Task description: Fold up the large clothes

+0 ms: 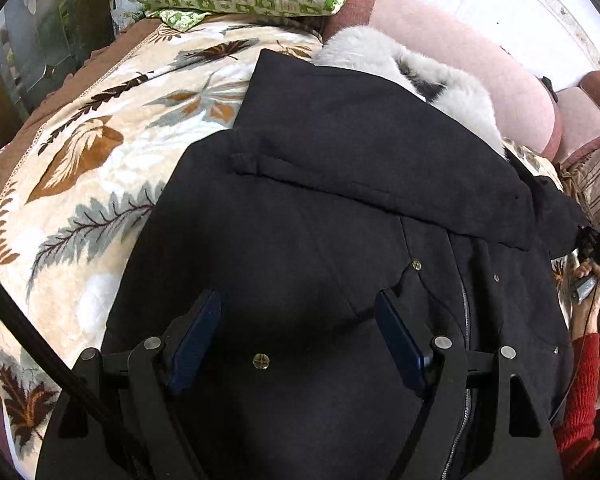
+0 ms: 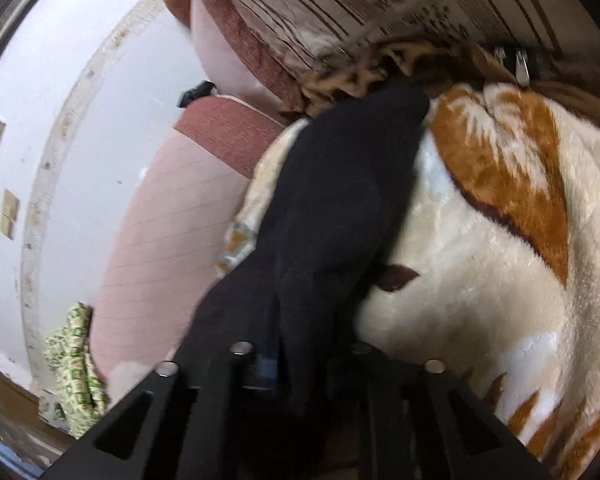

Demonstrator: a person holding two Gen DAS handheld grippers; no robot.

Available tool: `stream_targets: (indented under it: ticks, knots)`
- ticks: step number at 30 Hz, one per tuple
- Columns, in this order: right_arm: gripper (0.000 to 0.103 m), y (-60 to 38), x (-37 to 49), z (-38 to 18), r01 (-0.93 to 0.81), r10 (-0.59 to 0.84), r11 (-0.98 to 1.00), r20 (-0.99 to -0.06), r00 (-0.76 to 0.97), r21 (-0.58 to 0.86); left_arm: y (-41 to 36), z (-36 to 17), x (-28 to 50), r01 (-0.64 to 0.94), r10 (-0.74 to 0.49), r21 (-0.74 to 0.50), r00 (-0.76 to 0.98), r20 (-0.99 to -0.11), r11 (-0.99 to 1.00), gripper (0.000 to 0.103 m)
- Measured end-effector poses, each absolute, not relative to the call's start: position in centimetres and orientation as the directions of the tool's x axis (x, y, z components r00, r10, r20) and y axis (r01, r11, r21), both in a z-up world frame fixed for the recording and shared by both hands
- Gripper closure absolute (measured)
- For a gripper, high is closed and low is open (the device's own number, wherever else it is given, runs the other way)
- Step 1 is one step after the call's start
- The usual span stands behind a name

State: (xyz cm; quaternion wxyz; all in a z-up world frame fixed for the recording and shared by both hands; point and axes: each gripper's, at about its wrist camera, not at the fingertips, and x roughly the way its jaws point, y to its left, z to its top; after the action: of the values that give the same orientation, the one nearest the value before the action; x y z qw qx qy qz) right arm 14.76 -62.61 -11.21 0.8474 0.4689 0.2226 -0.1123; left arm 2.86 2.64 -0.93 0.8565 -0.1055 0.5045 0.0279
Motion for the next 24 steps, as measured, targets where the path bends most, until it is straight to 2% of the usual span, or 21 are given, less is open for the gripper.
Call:
stream_targets:
  ticks: [7,10,12,14,16,18,21,24]
  knots:
    - [0.093,-55.5,13.8,-1.4,0.245,0.01,0.719,-0.362,0.932,0.65,3.2,0.0,1.8,-0.151,-0.034,-0.134,0.532,-0.846,0.979,0.025]
    - [0.094,-49.1,13.3,2.7,0.099,0.097,0.813,-0.303,0.948,0.573,4.3,0.4,0.8,-0.161,-0.044,-0.157,0.55,-0.834,0.974,0.025]
    - [0.094,-42.1,13.1,5.7,-0.06,0.217,0.881,-0.288,0.933,0.468,5.3,0.8,0.0,-0.171,-0.051,-0.178,0.565,-0.823,0.969,0.025]
    - [0.094,-36.3,12.9,6.8,-0.182,0.314,0.906,-0.318,0.895,0.382,6.1,1.1,-0.7,-0.18,-0.056,-0.195,0.579,-0.813,0.964,0.025]
    - [0.094,-28.5,12.5,6.4,-0.323,0.416,0.904,-0.397,0.818,0.282,7.1,1.6,-1.5,-0.193,-0.065,-0.222,0.598,-0.799,0.956,0.025]
    - [0.093,-23.3,12.3,4.7,-0.388,0.458,0.889,-0.475,0.752,0.242,8.0,2.1,-2.3,-0.195,-0.091,-0.264,0.618,-0.781,0.945,0.025]
    - [0.081,-16.4,12.6,-0.8,-0.422,0.469,0.873,-0.653,0.594,0.244,8.7,3.0,-3.3,-0.172,-0.126,-0.302,0.642,-0.756,0.938,0.025]
    - [0.062,-13.7,11.6,-5.0,-0.403,0.433,0.884,-0.739,0.517,0.236,8.6,4.0,-3.8,-0.135,-0.13,-0.29,0.667,-0.734,0.947,0.025]
